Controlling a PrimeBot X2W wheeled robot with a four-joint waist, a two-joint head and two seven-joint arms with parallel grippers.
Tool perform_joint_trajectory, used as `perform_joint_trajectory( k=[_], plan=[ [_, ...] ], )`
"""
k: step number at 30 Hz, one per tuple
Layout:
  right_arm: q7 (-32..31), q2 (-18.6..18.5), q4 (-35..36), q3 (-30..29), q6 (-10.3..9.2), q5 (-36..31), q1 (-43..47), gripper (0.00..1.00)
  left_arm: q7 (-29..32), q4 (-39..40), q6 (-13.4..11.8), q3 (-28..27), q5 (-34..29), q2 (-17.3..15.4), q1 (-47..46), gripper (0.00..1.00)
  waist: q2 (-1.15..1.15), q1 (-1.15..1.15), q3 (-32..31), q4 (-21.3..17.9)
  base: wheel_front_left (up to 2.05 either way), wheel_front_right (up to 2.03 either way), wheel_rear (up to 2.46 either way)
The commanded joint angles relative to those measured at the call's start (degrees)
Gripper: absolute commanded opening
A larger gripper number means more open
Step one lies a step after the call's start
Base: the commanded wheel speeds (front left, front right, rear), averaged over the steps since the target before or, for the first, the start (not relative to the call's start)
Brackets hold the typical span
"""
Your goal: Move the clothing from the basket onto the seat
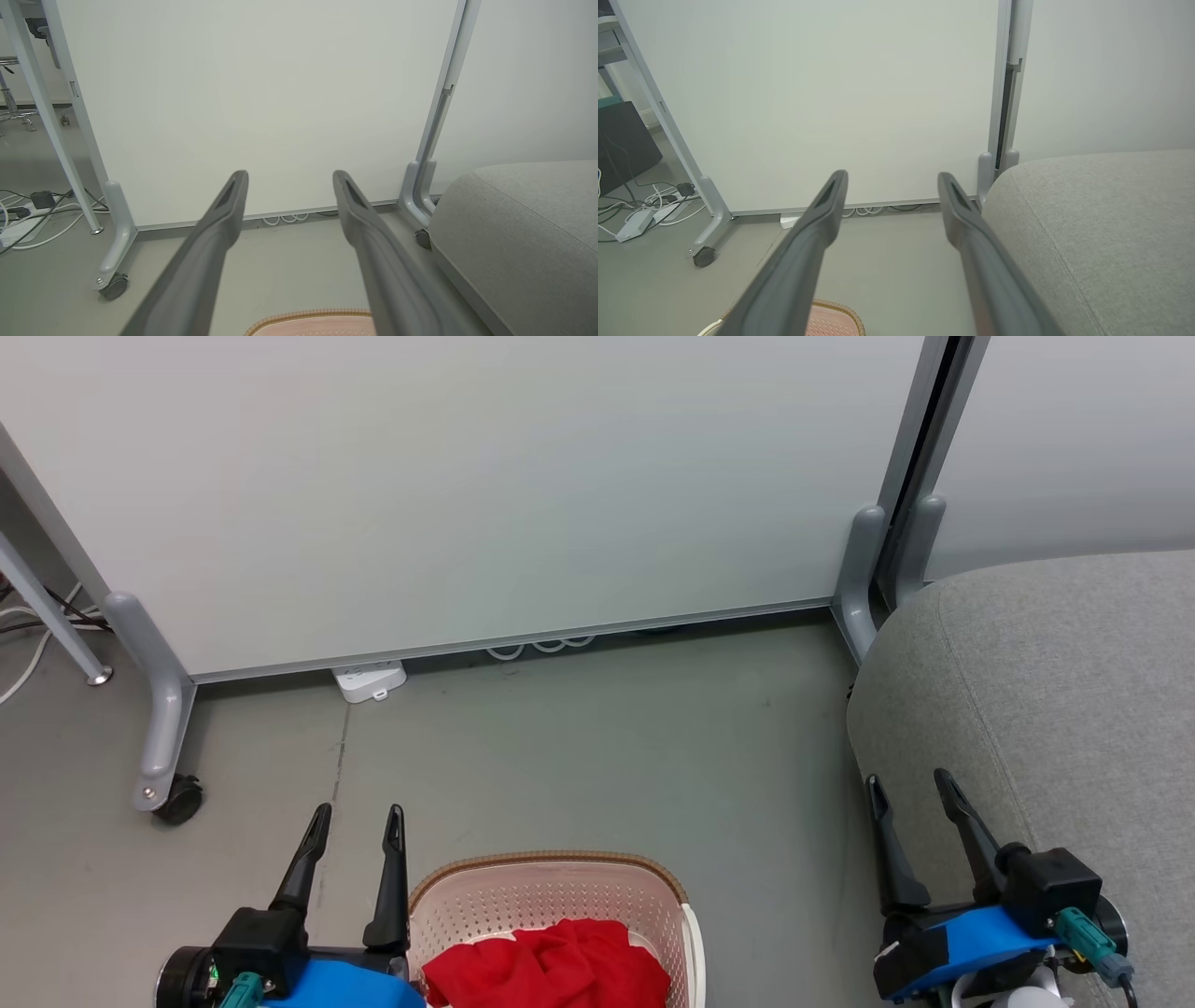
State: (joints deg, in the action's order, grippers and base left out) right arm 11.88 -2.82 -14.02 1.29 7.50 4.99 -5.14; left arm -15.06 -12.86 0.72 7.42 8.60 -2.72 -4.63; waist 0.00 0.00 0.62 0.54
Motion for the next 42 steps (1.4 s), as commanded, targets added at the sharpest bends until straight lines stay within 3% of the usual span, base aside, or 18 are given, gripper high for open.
perform_joint_trajectory(
  k=[1,8,15,28,42],
  plan=[
    [0.1,-0.1,0.1,0.1,-0.02,0.0,-0.3,1.0,-0.2,0.0,0.1,-0.1,0.2,-0.3,0.0,1.0,0.0,0.0,0.0,0.0,0.0,0.0,0.0],
    [-0.2,-0.1,0.9,0.5,-0.02,-0.4,-1.4,1.0,-0.2,-0.8,0.7,0.4,0.3,-0.3,0.1,1.0,0.0,0.0,1.3,-0.7,0.0,0.0,0.0],
    [-0.1,-0.1,2.8,1.7,-0.02,-0.4,-3.8,1.0,-0.2,-5.3,1.7,1.3,0.1,-0.3,-2.1,1.0,0.0,0.0,6.6,-2.8,0.0,0.0,0.0],
    [1.0,-0.1,6.4,5.9,-0.02,0.9,-13.3,1.0,2.0,-27.0,4.4,2.8,0.4,-1.9,-17.1,1.0,0.0,0.0,25.1,-9.4,0.0,0.0,0.0],
    [3.0,-0.1,6.6,11.4,-0.03,3.9,-19.7,1.0,10.2,-44.7,4.1,2.8,1.3,-4.3,-32.2,1.0,0.0,0.0,38.5,-14.9,0.0,0.0,0.0]
  ],
)
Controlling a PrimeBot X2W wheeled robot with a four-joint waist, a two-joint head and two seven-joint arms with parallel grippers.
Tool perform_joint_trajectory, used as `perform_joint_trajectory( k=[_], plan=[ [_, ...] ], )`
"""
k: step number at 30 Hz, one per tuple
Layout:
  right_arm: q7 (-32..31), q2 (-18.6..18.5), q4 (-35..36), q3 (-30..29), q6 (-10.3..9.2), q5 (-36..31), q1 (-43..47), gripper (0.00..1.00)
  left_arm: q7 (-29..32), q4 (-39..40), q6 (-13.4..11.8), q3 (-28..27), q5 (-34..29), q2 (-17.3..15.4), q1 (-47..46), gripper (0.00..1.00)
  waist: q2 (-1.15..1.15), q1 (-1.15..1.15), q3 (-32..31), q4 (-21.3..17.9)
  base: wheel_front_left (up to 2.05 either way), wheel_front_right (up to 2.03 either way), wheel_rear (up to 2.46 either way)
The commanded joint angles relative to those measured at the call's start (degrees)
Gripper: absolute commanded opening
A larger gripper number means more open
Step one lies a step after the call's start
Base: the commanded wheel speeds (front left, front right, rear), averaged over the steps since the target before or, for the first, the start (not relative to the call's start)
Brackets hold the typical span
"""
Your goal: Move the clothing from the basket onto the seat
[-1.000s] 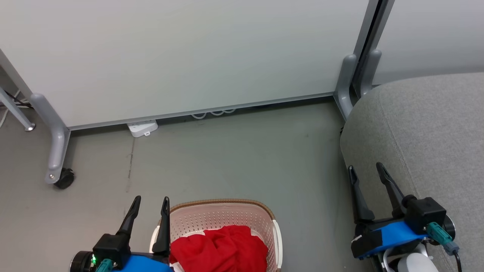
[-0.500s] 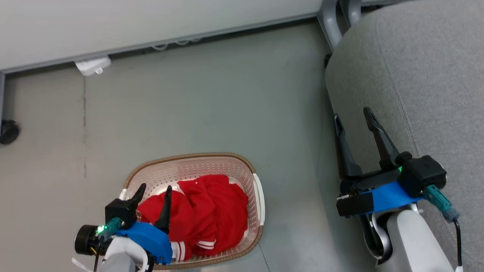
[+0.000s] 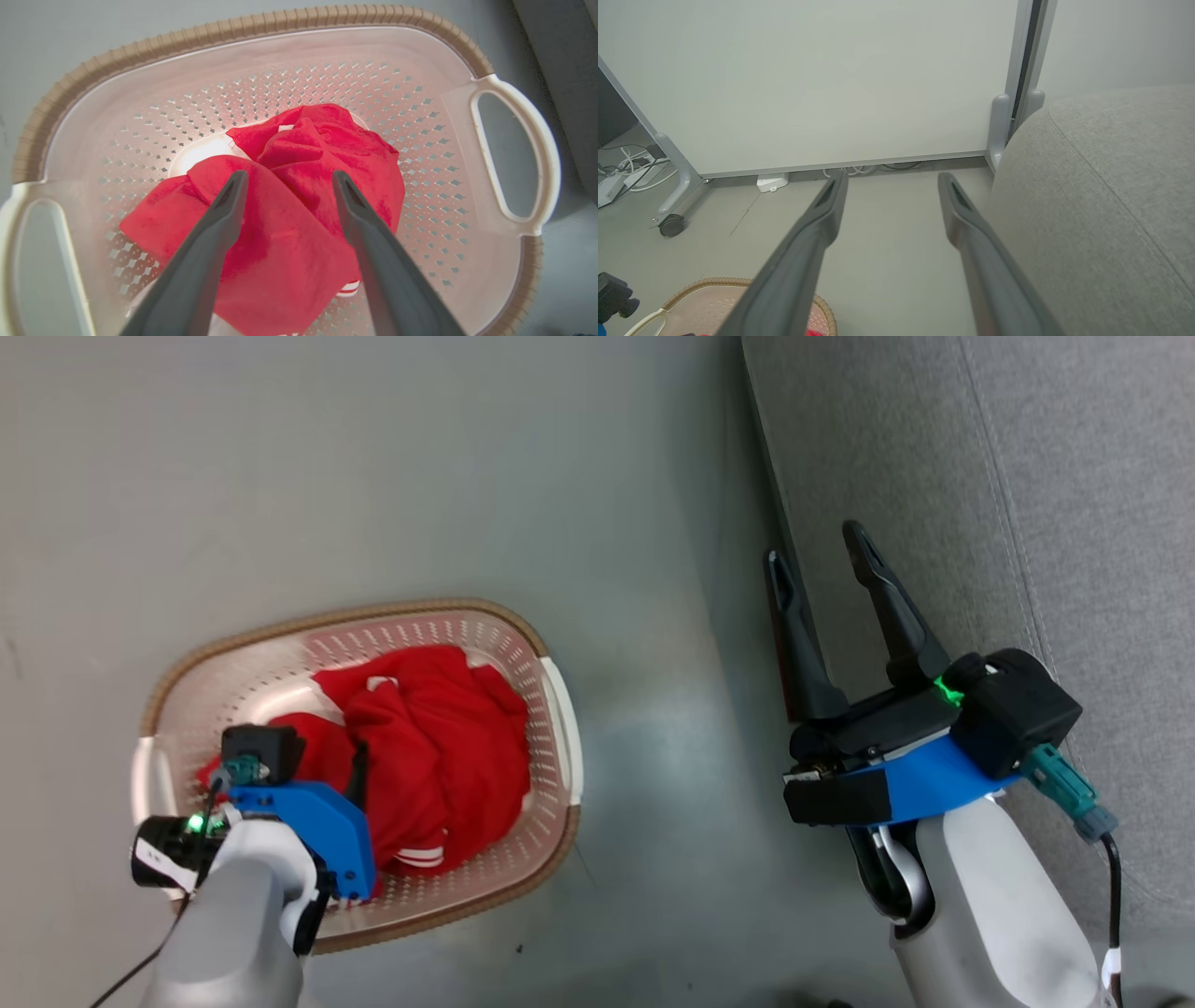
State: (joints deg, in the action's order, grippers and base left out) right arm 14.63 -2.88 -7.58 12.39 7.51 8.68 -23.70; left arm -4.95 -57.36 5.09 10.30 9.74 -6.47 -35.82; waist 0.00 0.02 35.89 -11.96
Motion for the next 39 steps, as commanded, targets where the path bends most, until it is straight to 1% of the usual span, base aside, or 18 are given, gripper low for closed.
perform_joint_trajectory(
  k=[1,5,9,16,17,18,19,32,39],
  plan=[
    [0.4,0.0,0.2,0.6,-0.04,0.6,-1.6,1.0,0.2,-1.0,-0.3,-0.1,0.1,-0.8,-1.8,1.0,0.0,-0.02,3.9,-2.6,0.0,0.0,0.0],
    [0.5,0.0,0.6,1.8,-0.04,1.6,-2.8,1.0,1.4,-4.1,-1.1,-0.4,0.6,-1.7,-4.4,1.0,0.0,-0.02,6.7,-3.6,0.0,0.0,0.0],
    [0.6,0.0,1.4,2.7,-0.04,2.5,-3.6,1.0,2.9,-7.0,-2.9,-0.4,0.4,-2.6,-6.0,1.0,0.0,-0.02,8.6,-4.4,0.0,0.0,0.0],
    [0.5,0.0,2.4,2.6,-0.04,3.2,-3.1,1.0,4.1,-10.8,-3.7,-0.9,1.7,-2.9,-6.8,1.0,0.0,-0.02,10.4,-5.3,0.0,0.0,0.0],
    [0.5,0.0,2.5,2.7,-0.04,3.3,-3.0,1.0,4.3,-11.3,-3.8,-0.8,1.7,-2.9,-6.9,0.71,0.0,-0.02,10.5,-5.4,0.0,0.0,0.0],
    [0.5,0.0,2.6,2.7,-0.04,3.4,-3.0,1.0,4.2,-11.6,-3.7,-0.7,1.8,-2.9,-7.1,0.29,0.0,-0.02,10.6,-5.4,0.0,0.0,0.0],
    [0.5,0.0,2.7,2.8,-0.04,3.4,-3.0,1.0,4.5,-11.9,-3.5,-0.7,2.0,-2.8,-7.3,0.0,0.0,-0.02,10.7,-5.5,0.0,0.0,0.0],
    [0.5,0.0,2.1,2.9,-0.04,3.4,-3.3,1.0,3.9,-14.0,-2.7,0.4,2.8,-2.0,-8.0,0.0,0.0,-0.02,9.9,-4.8,0.0,0.0,0.0],
    [0.5,0.0,0.9,2.8,-0.04,2.9,-2.7,1.0,3.2,-14.7,-2.3,0.7,3.7,-1.0,-7.0,0.0,0.0,-0.02,7.5,-3.6,0.0,0.0,0.0]
  ],
)
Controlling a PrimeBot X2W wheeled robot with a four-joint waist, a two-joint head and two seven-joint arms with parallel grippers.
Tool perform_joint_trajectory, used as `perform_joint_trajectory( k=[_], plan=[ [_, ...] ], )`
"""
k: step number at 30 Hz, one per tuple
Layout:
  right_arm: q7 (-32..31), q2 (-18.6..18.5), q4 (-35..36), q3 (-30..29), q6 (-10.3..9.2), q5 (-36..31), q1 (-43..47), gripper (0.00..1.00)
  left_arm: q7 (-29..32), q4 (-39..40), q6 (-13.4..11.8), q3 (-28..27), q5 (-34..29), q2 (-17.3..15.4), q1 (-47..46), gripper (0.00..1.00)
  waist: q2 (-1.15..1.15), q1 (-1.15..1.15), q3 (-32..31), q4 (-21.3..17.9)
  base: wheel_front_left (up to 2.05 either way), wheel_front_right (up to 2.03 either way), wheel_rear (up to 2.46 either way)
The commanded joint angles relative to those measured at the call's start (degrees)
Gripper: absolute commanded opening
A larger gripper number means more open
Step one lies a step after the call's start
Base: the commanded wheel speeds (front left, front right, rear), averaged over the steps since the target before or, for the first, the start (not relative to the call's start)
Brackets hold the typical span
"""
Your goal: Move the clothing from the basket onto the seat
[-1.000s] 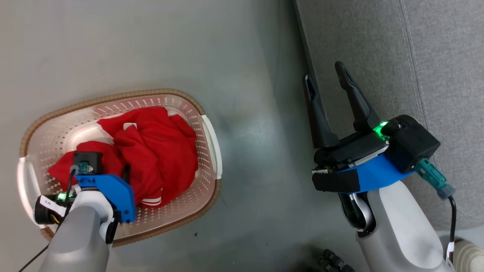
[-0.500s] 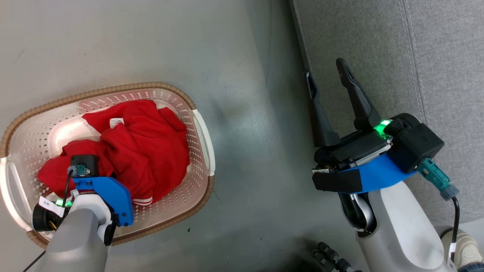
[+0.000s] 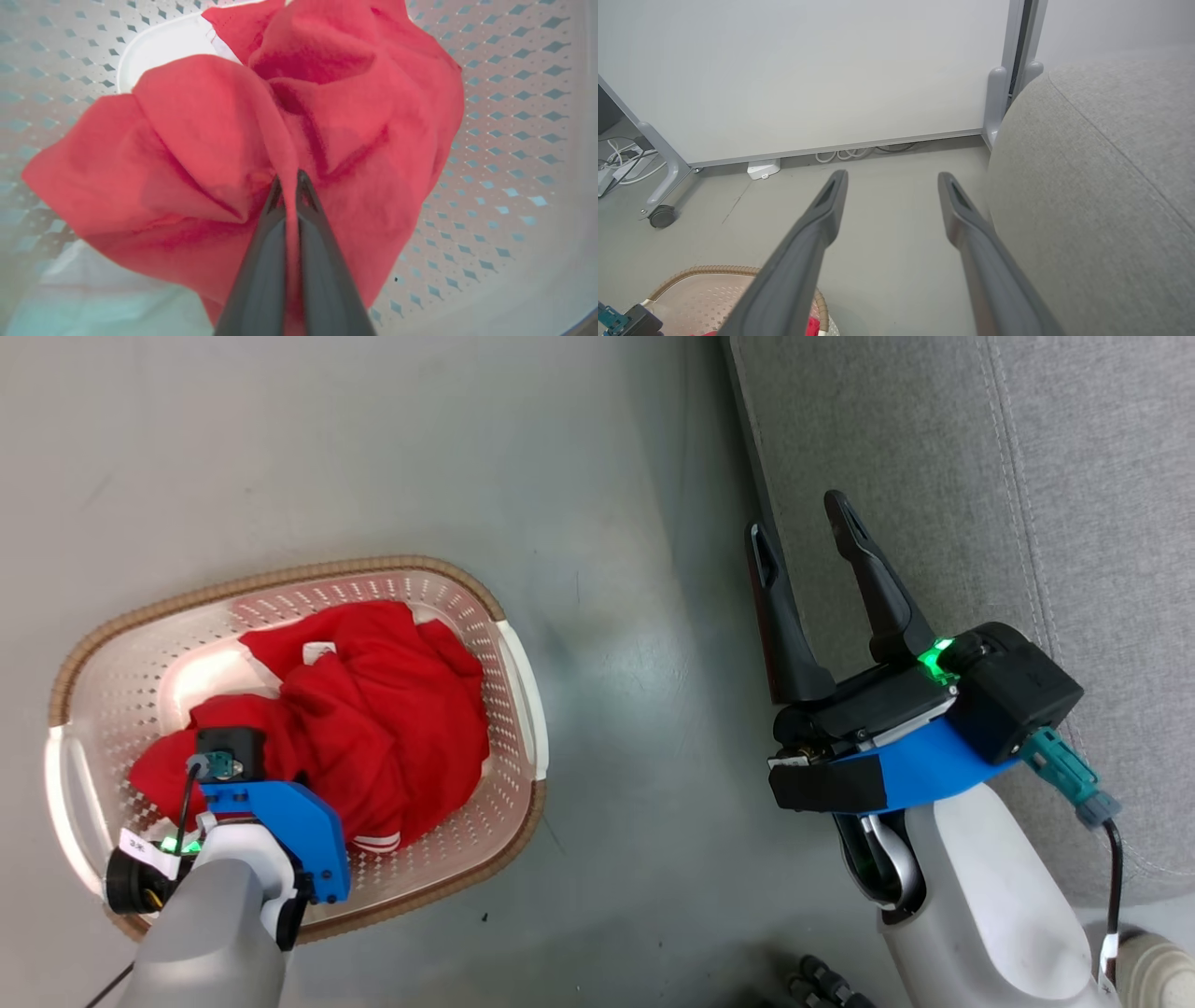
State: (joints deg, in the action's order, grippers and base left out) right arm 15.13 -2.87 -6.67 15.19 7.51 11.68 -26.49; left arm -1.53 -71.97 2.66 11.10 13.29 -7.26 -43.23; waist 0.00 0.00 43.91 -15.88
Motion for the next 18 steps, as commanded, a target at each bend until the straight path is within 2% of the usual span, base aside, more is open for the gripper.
perform_joint_trajectory(
  k=[1,8,18],
  plan=[
    [0.0,0.0,-0.3,-0.1,-0.04,-0.3,0.3,1.0,-0.4,-0.2,0.3,0.0,0.2,0.0,0.6,0.0,0.0,0.0,-1.3,0.6,0.0,0.0,0.0],
    [0.0,0.0,-2.6,-1.1,-0.04,-1.5,2.5,1.0,-3.7,-0.3,1.9,1.1,1.1,2.0,1.6,0.0,0.0,0.0,-8.5,3.4,0.0,0.0,0.0],
    [0.0,0.0,-6.3,-1.1,-0.04,-2.9,6.4,1.0,-9.0,1.2,4.5,4.3,2.7,4.1,3.1,0.0,0.0,0.0,-22.6,7.5,0.0,0.0,0.0]
  ],
)
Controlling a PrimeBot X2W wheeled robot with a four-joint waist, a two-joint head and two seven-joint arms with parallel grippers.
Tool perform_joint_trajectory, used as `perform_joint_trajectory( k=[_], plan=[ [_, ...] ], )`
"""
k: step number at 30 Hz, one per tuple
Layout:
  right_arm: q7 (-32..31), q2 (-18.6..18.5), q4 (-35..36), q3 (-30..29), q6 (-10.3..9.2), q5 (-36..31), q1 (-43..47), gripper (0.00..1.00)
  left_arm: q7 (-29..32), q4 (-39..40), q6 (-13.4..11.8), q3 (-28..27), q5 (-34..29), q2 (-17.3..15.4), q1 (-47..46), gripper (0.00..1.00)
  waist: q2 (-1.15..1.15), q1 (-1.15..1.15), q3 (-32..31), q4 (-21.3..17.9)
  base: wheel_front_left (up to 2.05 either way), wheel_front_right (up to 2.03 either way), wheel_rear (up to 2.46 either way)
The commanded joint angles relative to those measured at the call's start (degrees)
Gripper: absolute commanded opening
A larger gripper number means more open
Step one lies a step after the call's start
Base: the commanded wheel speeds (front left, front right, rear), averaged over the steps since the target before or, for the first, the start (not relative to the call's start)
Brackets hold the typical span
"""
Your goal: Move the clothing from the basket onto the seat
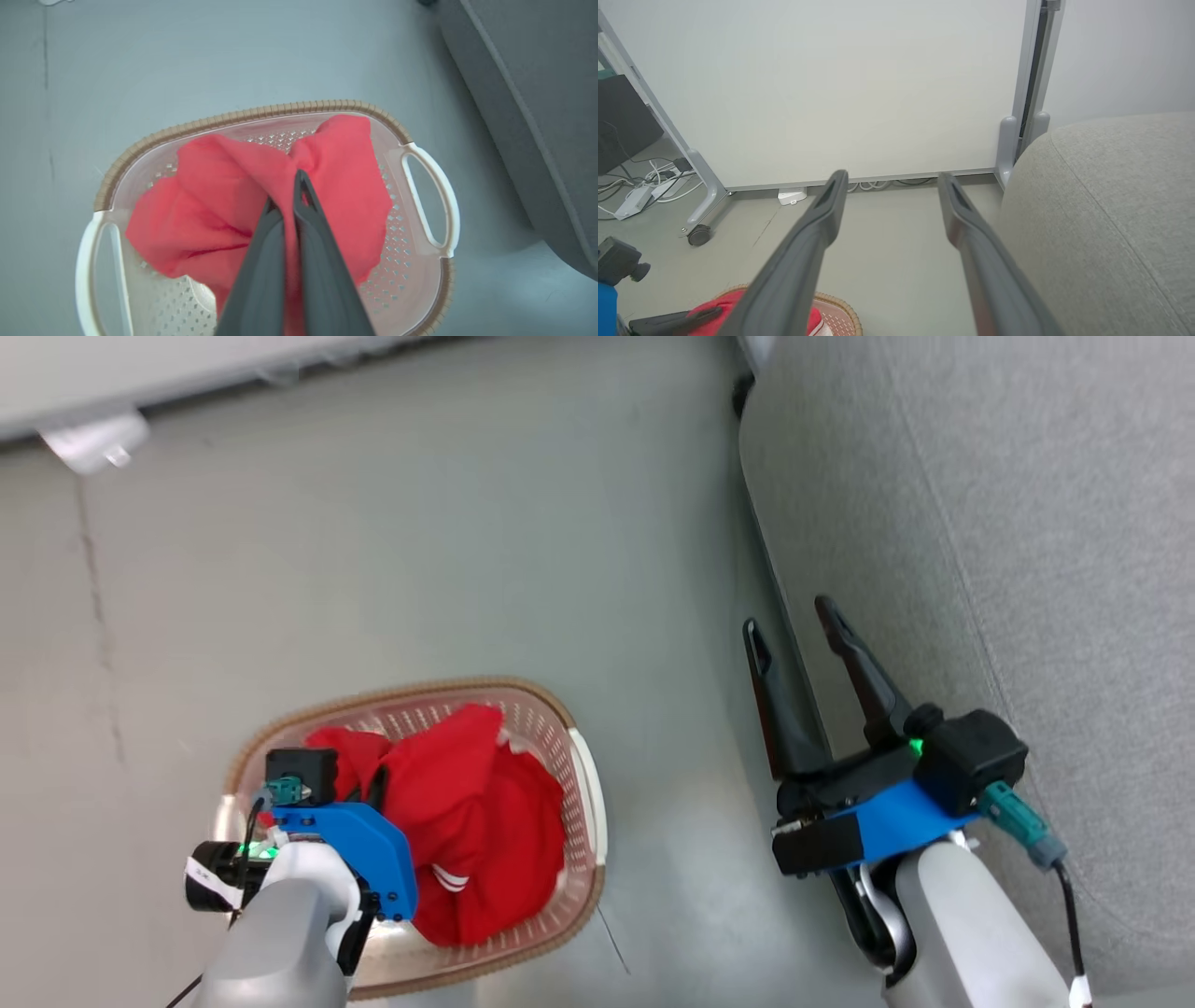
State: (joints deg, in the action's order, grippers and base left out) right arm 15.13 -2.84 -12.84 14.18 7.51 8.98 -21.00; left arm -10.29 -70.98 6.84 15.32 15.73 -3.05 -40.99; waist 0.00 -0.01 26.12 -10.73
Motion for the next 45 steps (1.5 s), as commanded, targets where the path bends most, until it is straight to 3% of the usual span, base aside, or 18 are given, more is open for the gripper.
perform_joint_trajectory(
  k=[1,8,17,30,45],
  plan=[
    [0.0,-0.1,-0.5,0.0,-0.04,-0.2,1.4,1.0,-0.5,0.5,0.3,0.7,0.5,0.0,1.2,0.0,0.0,0.01,-6.1,2.7,0.0,0.0,0.0],
    [-0.5,-0.1,-2.9,-0.6,-0.04,-0.1,5.5,1.0,-0.1,10.6,0.7,11.8,8.6,0.1,4.3,0.0,0.0,0.01,-16.1,5.3,0.0,0.0,0.0],
    [-2.3,-0.1,-2.4,-1.2,-0.03,-0.1,9.0,1.0,0.1,19.0,0.7,19.8,14.9,0.1,1.6,0.0,0.0,0.01,-22.0,6.1,0.0,0.0,0.0],
    [-3.6,-0.1,-1.6,-0.9,-0.03,0.1,12.5,1.0,1.8,24.4,-0.7,26.4,20.9,0.1,-2.7,0.0,0.0,0.01,-26.3,6.5,0.0,0.0,0.0],
    [-4.5,-0.1,-1.2,0.0,-0.04,0.4,14.0,1.0,0.9,24.3,-2.7,32.4,26.0,0.1,-3.8,0.0,0.0,0.01,-28.1,6.3,0.0,0.0,0.0]
  ],
)
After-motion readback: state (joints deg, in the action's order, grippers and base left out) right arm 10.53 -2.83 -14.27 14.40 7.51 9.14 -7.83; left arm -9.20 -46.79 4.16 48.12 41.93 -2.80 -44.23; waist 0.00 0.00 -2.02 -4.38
